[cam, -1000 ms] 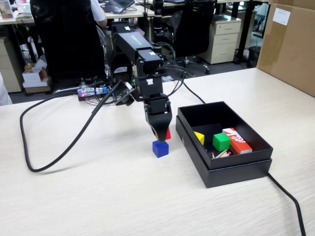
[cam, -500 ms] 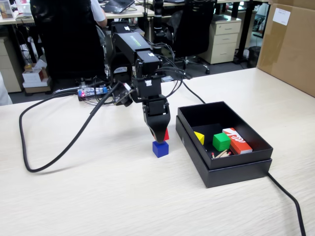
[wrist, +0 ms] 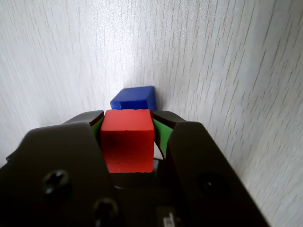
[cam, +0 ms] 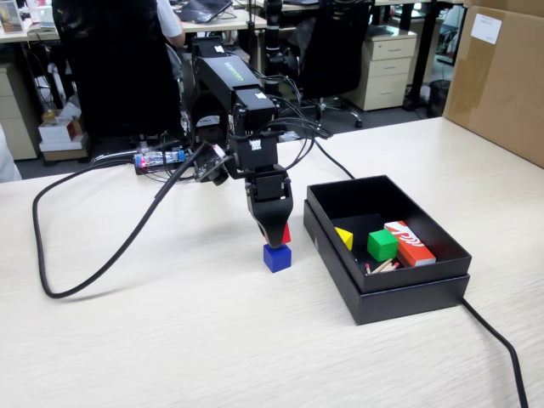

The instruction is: Put the red cube on top of the blue cube

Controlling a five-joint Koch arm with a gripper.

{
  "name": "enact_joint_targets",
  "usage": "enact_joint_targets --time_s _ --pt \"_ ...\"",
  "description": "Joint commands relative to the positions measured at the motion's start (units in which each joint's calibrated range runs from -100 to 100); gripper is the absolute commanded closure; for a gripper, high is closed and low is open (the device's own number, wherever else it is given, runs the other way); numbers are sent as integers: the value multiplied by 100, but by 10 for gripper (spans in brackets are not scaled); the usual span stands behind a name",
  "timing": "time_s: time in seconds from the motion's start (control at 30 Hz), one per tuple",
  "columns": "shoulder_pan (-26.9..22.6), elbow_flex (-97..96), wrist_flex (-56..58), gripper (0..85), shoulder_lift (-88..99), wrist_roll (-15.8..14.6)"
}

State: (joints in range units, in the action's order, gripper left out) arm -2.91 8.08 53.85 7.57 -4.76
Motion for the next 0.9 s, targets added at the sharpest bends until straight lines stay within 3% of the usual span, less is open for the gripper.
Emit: enact_joint_targets --time_s 0.0,0.77,0.87 --pt "5 189 -154 817 143 34" --pt "20 90 -413 814 -75 54" --pt "15 90 -422 785 -75 63"
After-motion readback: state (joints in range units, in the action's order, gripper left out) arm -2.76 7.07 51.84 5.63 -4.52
